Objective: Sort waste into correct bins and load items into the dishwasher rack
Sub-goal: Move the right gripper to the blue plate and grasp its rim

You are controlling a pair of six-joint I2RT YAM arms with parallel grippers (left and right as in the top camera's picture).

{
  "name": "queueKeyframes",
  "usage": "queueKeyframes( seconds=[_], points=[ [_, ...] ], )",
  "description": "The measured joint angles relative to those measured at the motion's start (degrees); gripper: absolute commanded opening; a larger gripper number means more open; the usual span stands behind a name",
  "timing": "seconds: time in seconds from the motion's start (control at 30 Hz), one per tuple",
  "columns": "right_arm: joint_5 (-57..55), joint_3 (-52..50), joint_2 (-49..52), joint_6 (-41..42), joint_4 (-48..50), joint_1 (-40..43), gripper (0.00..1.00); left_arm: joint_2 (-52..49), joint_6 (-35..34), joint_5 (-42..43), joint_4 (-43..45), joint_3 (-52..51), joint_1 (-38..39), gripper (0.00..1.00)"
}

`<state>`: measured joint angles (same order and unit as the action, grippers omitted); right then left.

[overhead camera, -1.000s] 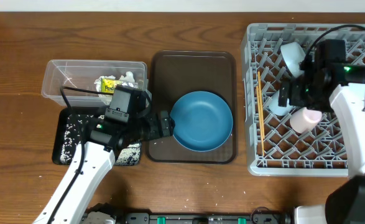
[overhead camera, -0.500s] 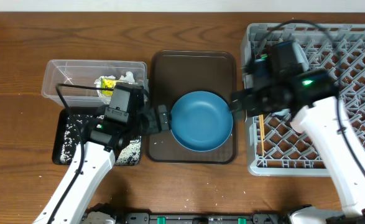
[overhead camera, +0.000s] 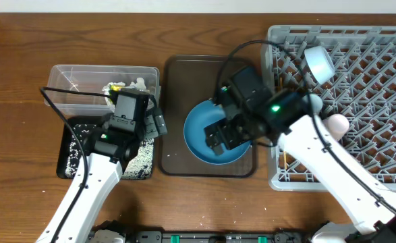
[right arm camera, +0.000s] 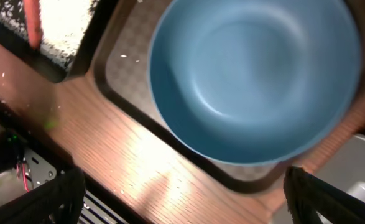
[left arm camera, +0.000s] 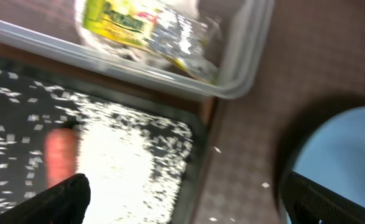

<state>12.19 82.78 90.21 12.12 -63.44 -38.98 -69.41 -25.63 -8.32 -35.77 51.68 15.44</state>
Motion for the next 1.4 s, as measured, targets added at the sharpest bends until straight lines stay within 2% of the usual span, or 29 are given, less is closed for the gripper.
queueKeyframes(
  seconds=[0.4,0.67,0.7,0.8,0.93,1.0,1.13,1.4],
  points=[
    [-0.13,0.0,11.82,1.62,9.81,-6.97,0.99,9.9,2.14,-2.89,-1.18,0.0,-0.02,0.99],
    [-0.17,0.0,19.56,2.93,14.05,-8.79,0.99,16.33,3.48,-3.28,-1.33,0.0,-0.02,1.0],
    [-0.15,0.0,20.22,3.08,14.36,-8.85,0.97,16.39,3.56,-3.28,-1.33,0.0,-0.02,0.99],
    [-0.15,0.0,22.36,3.54,15.21,-9.22,0.8,16.09,3.63,-3.28,-1.33,0.0,-0.02,1.0],
    [-0.11,0.0,25.68,3.91,16.35,-9.33,0.45,15.39,3.61,-3.28,-1.33,0.0,-0.02,0.99],
    [-0.17,0.0,27.08,4.26,16.41,-9.31,0.36,14.93,3.63,-3.28,-1.36,0.0,-0.02,1.0],
    [-0.46,0.0,28.09,4.66,16.7,-9.29,0.31,14.05,3.63,-3.28,-1.36,0.0,-0.02,0.99],
    [-0.63,0.0,28.09,4.66,17.05,-9.29,0.3,12.94,3.63,-3.28,-1.36,0.0,-0.02,1.0]
  ],
)
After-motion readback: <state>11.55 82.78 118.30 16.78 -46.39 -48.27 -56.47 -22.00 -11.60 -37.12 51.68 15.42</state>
